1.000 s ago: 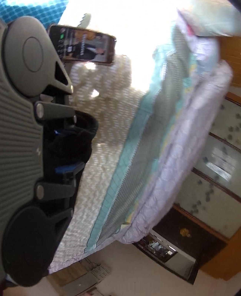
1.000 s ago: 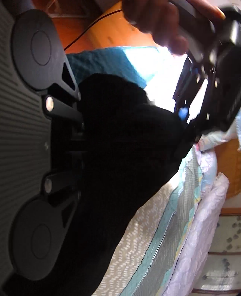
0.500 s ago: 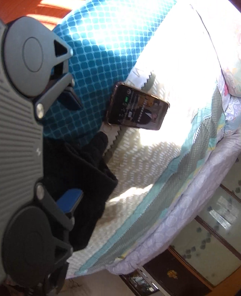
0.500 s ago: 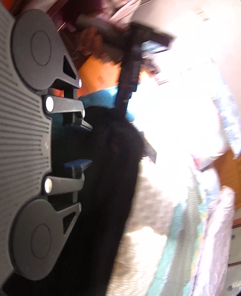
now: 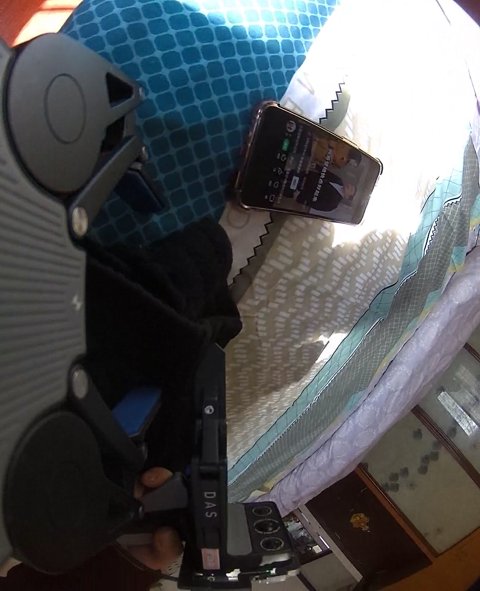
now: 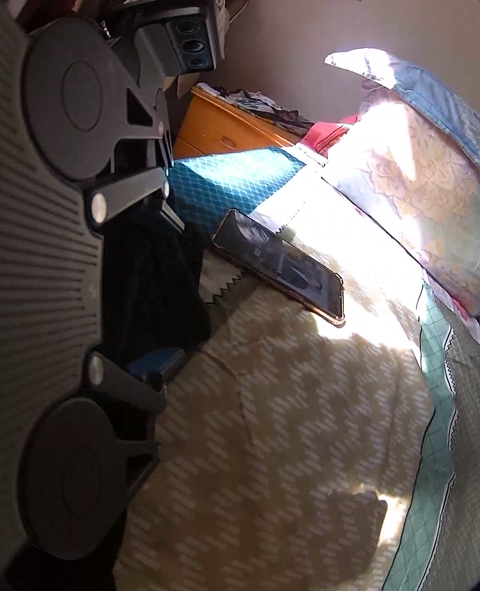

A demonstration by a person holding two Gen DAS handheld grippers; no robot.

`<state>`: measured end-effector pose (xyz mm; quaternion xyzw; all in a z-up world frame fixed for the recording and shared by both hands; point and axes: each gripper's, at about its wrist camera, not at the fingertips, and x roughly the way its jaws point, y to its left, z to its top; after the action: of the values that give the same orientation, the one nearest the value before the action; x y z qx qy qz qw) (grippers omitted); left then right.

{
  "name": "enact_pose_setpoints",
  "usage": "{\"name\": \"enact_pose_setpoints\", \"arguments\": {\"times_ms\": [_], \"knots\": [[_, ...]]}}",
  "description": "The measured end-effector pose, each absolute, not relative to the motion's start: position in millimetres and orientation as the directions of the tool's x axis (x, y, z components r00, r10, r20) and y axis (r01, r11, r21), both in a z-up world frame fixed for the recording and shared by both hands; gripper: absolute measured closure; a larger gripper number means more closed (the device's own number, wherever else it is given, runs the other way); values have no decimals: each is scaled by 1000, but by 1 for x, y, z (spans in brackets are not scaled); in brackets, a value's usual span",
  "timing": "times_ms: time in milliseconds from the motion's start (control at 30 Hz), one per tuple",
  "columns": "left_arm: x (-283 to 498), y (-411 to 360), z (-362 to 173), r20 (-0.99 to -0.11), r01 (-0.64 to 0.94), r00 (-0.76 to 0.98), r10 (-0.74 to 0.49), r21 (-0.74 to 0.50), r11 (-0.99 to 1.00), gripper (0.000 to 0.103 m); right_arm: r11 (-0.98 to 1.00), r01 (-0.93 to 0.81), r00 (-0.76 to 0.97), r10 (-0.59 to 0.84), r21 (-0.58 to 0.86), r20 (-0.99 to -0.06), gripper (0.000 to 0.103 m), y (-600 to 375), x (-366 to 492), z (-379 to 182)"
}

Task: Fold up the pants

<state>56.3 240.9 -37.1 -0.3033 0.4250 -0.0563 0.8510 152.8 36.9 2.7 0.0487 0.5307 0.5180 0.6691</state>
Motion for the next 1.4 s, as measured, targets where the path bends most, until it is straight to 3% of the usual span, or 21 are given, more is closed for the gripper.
{"name": "enact_pose_setpoints", "arguments": {"times_ms": [33, 100, 133, 167, 300, 500, 567, 600, 700, 800, 833, 867, 933, 1067, 1200, 1267, 1300, 1333, 1367, 1400], "knots": [[57, 241, -39, -685, -159, 635, -357, -568, 807, 0, 457, -627, -110, 749, 630, -653, 36, 32, 151, 3], [59, 238, -40, -684, -157, 644, -344, -558, 815, 0, 484, -629, -89, 733, 609, -675, 75, 33, 152, 4], [59, 235, -40, -685, -154, 647, -335, -548, 822, 0, 522, -633, -62, 702, 572, -710, 83, 34, 150, 4], [59, 232, -38, -684, -147, 650, -331, -540, 829, 0, 543, -611, -51, 699, 576, -714, 85, 34, 154, 6], [56, 226, -36, -676, -102, 643, -361, -542, 834, 0, 522, -654, -15, 715, 547, -699, 86, 35, 148, 27], [51, 263, -27, -648, -158, 689, -326, -573, 804, 0, 484, -724, 60, 754, 492, -654, 77, 24, 154, 66], [57, 276, -32, -649, -203, 684, -334, -608, 767, 0, 447, -741, 41, 775, 500, -631, 30, 22, 152, 73], [61, 280, -36, -651, -217, 677, -342, -621, 753, 0, 439, -752, 43, 776, 491, -629, 25, 27, 152, 71], [70, 282, -46, -638, -236, 678, -365, -659, 714, 2, 416, -777, -9, 743, 472, -670, 26, 38, 147, 53], [78, 279, -51, -630, -244, 670, -392, -686, 685, 21, 438, -794, -39, 655, 422, -754, 32, 48, 137, 14], [78, 280, -51, -627, -249, 675, -388, -690, 680, 21, 454, -783, -37, 647, 425, -761, 40, 48, 135, 3], [78, 279, -51, -623, -248, 679, -388, -693, 677, 21, 464, -778, -13, 663, 424, -749, 60, 45, 132, 3], [77, 280, -52, -612, -241, 685, -397, -703, 669, 20, 470, -755, 19, 712, 457, -701, 89, 33, 133, 22], [77, 282, -57, -572, -240, 699, -430, -754, 612, 13, 464, -746, 113, 796, 478, -594, 91, 11, 150, 64], [87, 272, -55, -596, -253, 698, -398, -724, 641, 10, 540, -757, 172, 708, 368, -685, 87, 35, 168, 40], [93, 265, -53, -609, -257, 695, -383, -708, 658, 7, 600, -729, 200, 646, 328, -737, 74, 45, 173, 7], [96, 260, -53, -612, -251, 692, -382, -701, 668, 7, 624, -711, 220, 636, 325, -740, 73, 46, 176, -3], [100, 255, -52, -618, -242, 686, -384, -692, 680, 12, 639, -675, 226, 655, 368, -721, 73, 42, 179, -10], [103, 248, -52, -623, -226, 680, -386, -679, 698, 26, 650, -625, 211, 674, 432, -708, 83, 38, 185, -12], [107, 240, -51, -637, -207, 663, -393, -661, 721, 60, 647, -587, 187, 694, 487, -696, 90, 36, 191, -12]]}}
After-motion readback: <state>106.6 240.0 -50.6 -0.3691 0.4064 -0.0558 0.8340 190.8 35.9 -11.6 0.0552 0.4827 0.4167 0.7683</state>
